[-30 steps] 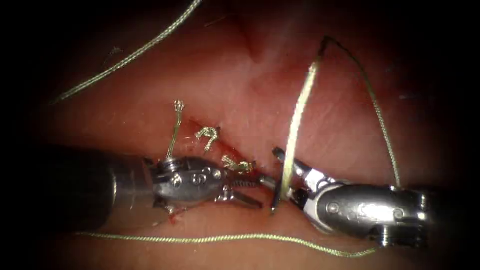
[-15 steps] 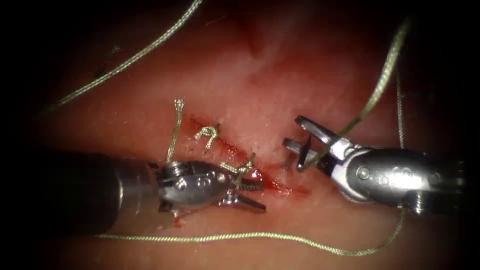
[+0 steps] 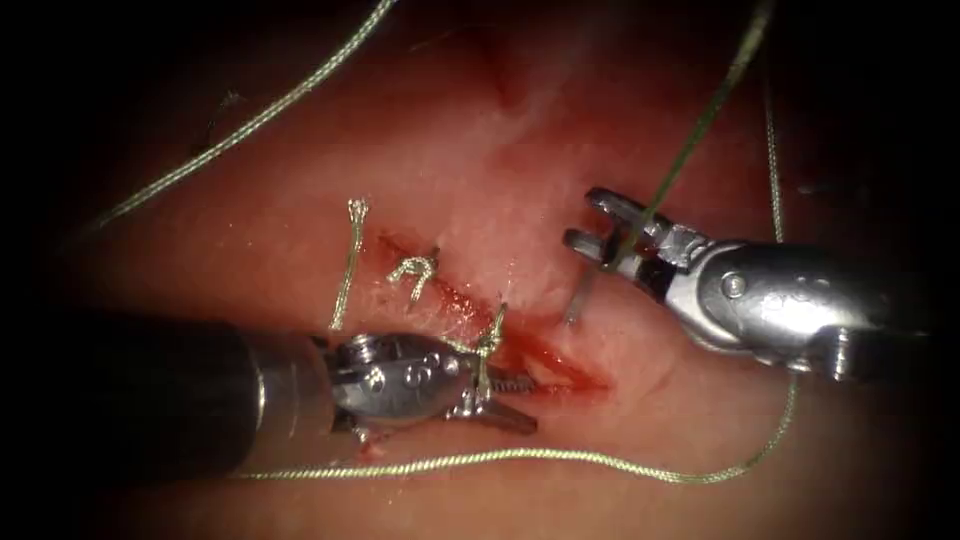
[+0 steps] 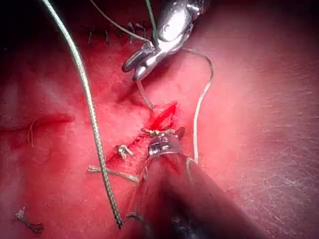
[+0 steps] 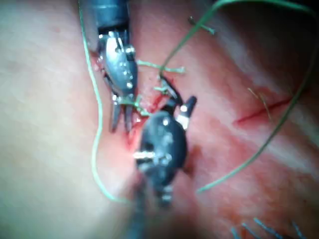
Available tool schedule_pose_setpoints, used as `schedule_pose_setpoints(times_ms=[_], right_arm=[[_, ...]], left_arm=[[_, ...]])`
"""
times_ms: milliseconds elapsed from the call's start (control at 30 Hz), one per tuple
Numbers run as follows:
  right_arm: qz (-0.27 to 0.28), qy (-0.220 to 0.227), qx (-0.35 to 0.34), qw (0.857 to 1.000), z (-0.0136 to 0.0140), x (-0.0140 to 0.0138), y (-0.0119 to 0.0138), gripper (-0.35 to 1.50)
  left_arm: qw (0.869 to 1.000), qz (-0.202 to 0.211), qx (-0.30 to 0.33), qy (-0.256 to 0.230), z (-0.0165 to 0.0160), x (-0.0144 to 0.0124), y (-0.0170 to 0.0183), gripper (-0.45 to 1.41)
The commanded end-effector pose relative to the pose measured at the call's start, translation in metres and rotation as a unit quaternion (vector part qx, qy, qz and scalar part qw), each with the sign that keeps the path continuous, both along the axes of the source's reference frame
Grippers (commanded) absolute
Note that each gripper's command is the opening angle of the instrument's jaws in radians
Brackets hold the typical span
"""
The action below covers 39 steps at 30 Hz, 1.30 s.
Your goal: Wound Closure
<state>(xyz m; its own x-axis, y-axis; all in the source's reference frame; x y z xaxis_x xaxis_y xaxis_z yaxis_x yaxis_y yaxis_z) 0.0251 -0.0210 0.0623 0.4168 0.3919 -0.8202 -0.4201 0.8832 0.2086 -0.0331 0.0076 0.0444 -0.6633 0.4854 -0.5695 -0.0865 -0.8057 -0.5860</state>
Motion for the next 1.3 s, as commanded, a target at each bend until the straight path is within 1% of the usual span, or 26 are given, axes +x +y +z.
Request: schedule_pose_setpoints(times_ms=[33,100,233,367,433,500,600,667,867,1067,1133,1200,1300], right_arm=[[0.005,0.011,0.019,1.000,0.0007,0.0008,-0.0001,-0.35],[0.028,0.032,0.051,0.998,0.0011,0.0006,0.0004,-0.35],[0.047,0.054,0.091,0.993,0.0021,0.0004,0.0009,-0.35],[0.063,0.061,0.154,0.984,0.0041,-0.0001,0.0007,-0.35],[0.070,0.053,0.152,0.985,0.0042,-0.0005,0.0009,-0.35],[0.085,0.057,0.143,0.984,0.0039,-0.0012,0.0014,-0.35],[0.119,0.059,0.128,0.983,0.0031,-0.0022,0.0025,-0.35],[0.116,0.059,0.105,0.986,0.0027,-0.0025,0.0028,-0.35],[0.112,0.053,0.066,0.990,0.0021,-0.0024,0.0028,-0.35],[0.112,0.053,0.056,0.991,0.0020,-0.0024,0.0029,-0.35],[0.112,0.047,0.049,0.991,0.0019,-0.0025,0.0030,-0.35],[0.101,0.036,0.024,0.994,0.0018,-0.0026,0.0031,-0.35],[0.093,0.031,0.007,0.995,0.0017,-0.0026,0.0031,-0.35]], left_arm=[[1.000,-0.001,0.000,0.000,0.0007,-0.0006,-0.0001,0.22],[1.000,-0.001,0.000,0.000,0.0008,-0.0006,-0.0002,0.22],[1.000,-0.001,0.000,0.000,0.0007,-0.0006,-0.0002,0.22],[1.000,-0.001,0.000,0.000,0.0007,-0.0006,-0.0002,0.22],[1.000,-0.001,0.000,0.000,0.0007,-0.0006,-0.0002,0.22],[1.000,-0.001,0.000,0.000,0.0007,-0.0007,-0.0003,0.22],[1.000,-0.001,0.000,0.000,0.0007,-0.0007,-0.0003,0.22],[1.000,-0.001,0.000,0.000,0.0007,-0.0007,-0.0003,0.22],[1.000,-0.001,0.000,0.000,0.0007,-0.0007,-0.0003,0.22],[1.000,-0.001,0.000,0.000,0.0006,-0.0007,-0.0003,0.22],[1.000,-0.001,0.000,0.000,0.0006,-0.0007,-0.0003,0.22],[1.000,-0.001,0.000,0.000,0.0006,-0.0007,-0.0004,0.22],[1.000,-0.001,0.000,0.000,0.0006,-0.0007,-0.0004,0.22]])
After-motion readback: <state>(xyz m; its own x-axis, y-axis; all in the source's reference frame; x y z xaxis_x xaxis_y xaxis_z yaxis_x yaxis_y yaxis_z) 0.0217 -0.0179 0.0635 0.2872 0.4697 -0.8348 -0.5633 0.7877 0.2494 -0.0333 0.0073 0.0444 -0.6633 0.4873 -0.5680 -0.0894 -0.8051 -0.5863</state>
